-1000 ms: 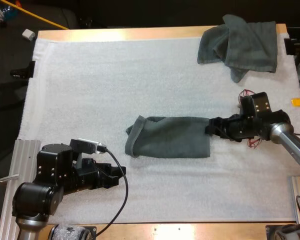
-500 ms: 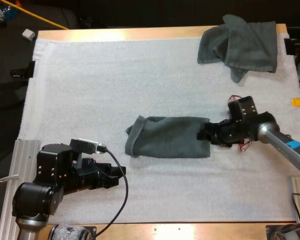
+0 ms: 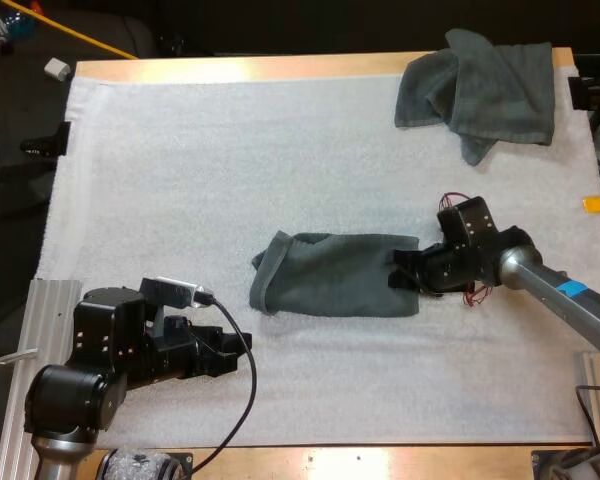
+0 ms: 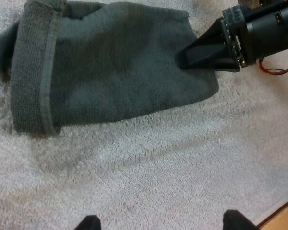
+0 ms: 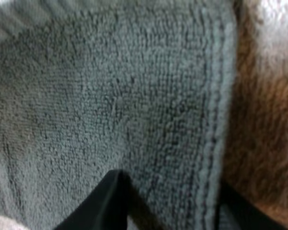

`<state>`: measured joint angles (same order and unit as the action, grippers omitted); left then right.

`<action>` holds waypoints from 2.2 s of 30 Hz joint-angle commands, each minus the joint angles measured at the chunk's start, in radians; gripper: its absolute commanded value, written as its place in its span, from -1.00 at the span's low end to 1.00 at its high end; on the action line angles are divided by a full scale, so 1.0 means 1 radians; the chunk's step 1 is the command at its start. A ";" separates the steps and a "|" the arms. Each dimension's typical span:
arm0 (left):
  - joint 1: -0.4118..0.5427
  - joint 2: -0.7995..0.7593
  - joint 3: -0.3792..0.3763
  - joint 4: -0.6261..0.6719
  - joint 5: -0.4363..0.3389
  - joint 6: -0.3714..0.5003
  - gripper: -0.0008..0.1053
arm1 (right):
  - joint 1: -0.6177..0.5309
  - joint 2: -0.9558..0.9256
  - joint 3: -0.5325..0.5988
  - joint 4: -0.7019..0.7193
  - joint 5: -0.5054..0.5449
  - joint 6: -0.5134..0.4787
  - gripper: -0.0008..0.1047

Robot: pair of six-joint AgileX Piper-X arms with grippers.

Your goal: Pick towel from pile, fold and stack

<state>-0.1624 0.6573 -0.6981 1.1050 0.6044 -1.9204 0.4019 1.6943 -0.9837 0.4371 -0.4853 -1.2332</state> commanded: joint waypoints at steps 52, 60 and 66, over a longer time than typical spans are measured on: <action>-0.003 0.000 -0.006 0.018 0.012 0.029 -0.05 | 0.217 -0.096 -0.165 0.305 0.293 0.026 -0.99; -0.004 0.001 -0.005 0.021 0.014 0.031 -0.05 | 0.218 -0.046 -0.166 0.254 0.250 0.069 -0.98; -0.005 0.003 -0.004 0.021 0.014 0.033 -0.04 | 0.219 -0.044 -0.164 0.231 0.183 0.060 -0.11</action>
<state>-0.1624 0.6573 -0.6981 1.1202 0.6188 -1.8933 0.6206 1.6485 -1.1446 0.6805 -0.2506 -1.1666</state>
